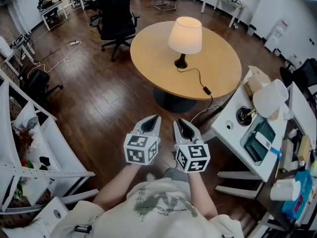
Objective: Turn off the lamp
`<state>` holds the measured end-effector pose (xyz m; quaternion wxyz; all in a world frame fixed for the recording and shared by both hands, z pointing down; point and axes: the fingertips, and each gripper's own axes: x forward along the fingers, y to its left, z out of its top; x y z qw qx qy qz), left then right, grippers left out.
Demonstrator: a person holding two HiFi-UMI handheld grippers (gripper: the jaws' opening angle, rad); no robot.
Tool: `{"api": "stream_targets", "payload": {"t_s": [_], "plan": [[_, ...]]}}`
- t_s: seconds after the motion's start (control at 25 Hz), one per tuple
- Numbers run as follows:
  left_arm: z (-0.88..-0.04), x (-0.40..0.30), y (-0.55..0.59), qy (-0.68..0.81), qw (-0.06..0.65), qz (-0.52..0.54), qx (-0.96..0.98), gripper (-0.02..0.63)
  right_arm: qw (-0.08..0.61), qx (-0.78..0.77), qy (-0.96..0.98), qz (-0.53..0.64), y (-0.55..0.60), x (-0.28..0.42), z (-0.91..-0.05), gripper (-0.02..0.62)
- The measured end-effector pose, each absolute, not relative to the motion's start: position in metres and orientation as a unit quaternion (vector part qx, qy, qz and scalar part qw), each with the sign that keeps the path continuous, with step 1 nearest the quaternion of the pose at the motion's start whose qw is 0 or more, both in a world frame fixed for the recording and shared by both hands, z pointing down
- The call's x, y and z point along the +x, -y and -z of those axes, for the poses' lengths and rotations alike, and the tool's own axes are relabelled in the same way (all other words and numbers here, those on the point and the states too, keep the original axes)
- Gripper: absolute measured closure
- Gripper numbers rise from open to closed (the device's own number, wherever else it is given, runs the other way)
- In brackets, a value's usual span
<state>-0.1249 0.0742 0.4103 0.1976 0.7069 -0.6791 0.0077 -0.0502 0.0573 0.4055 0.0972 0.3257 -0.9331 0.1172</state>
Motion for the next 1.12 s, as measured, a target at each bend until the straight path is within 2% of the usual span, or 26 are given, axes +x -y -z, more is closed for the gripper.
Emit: {"api": "stream_targets", "payload": {"t_s": [0.52,1.12], "plan": [[-0.436,-0.130,-0.027,0.654,0.199,-0.043,0.729,0.609,0.070,0.368,0.917,-0.135,-0.006,-0.054,-0.425,0.543],[-0.448,-0.155,0.104,0.634,0.205,-0.075,0.742,0.611,0.065,0.387,0.907,-0.155,0.116,-0.082,-0.440,0.542]]}}
